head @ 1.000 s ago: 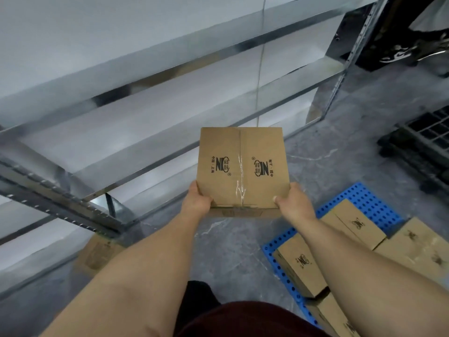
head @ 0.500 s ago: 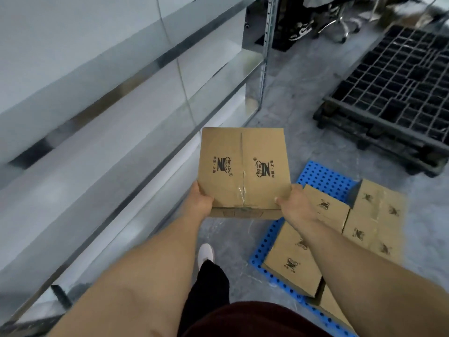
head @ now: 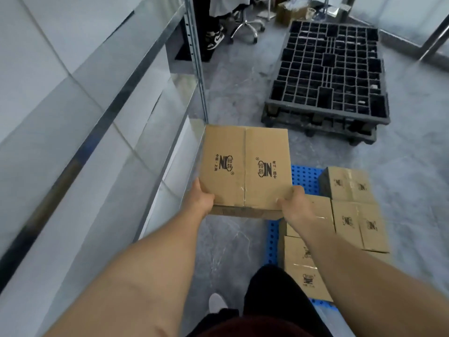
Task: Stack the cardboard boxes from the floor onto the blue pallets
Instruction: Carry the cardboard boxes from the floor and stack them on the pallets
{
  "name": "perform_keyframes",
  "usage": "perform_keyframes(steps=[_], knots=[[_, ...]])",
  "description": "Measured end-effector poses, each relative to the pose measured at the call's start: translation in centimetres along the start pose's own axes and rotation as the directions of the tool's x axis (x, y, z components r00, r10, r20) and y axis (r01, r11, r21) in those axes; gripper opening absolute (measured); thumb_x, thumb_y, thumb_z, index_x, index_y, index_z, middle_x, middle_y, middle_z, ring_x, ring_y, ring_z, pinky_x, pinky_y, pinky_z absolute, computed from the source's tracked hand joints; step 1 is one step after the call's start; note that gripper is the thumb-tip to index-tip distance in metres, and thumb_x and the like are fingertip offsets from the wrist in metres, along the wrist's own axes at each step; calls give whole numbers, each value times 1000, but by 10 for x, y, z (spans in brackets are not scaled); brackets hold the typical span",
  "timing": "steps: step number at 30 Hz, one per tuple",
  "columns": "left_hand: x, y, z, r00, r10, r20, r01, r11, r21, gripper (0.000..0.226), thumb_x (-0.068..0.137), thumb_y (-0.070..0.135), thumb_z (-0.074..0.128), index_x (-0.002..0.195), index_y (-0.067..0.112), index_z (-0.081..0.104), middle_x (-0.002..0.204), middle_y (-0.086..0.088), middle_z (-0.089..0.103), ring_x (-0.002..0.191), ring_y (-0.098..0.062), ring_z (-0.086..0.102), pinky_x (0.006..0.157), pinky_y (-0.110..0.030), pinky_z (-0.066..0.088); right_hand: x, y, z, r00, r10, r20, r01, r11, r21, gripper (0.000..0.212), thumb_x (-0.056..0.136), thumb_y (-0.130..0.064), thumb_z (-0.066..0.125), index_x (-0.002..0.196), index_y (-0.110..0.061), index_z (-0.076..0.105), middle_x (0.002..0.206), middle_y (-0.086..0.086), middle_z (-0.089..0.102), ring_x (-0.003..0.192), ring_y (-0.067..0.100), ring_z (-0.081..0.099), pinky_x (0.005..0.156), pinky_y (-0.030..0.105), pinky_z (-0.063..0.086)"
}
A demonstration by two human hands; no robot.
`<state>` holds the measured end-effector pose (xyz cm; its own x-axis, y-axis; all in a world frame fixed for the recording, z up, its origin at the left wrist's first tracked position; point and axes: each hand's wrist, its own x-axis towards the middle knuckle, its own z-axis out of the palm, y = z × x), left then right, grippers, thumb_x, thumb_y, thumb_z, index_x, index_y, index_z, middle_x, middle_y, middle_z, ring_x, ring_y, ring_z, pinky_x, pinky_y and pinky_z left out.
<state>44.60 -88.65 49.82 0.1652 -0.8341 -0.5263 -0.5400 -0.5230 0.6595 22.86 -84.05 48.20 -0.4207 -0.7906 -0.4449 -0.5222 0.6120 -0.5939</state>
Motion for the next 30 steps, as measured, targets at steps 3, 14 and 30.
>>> perform_keyframes(steps=[3, 14, 30], knots=[[25, 18, 6, 998, 28, 48, -28, 1000, 14, 55, 89, 9, 47, 139, 25, 32, 131, -6, 53, 116, -26, 51, 95, -31, 40, 17, -4, -1, 998, 58, -27, -56, 997, 57, 36, 90, -23, 54, 121, -12, 38, 97, 0, 49, 86, 20, 52, 72, 37, 47], [154, 151, 58, 963, 185, 196, -222, 957, 187, 60, 91, 10, 51, 145, 19, 26, 139, -5, 47, 116, -21, 49, 82, -22, 34, 143, -22, -35, 970, 219, -103, -194, 958, 212, 33, 90, -24, 54, 117, -11, 40, 102, 5, 55, 84, 22, 54, 69, 35, 46], [268, 336, 190, 832, 251, 496, -456, 818, 351, 51, 90, 6, 50, 136, 21, 36, 126, -7, 53, 99, -20, 48, 81, -30, 38, 280, -10, -124, 802, 566, -192, -463, 792, 399, 21, 88, -30, 55, 100, -14, 47, 91, 5, 56, 72, 17, 50, 53, 30, 36]])
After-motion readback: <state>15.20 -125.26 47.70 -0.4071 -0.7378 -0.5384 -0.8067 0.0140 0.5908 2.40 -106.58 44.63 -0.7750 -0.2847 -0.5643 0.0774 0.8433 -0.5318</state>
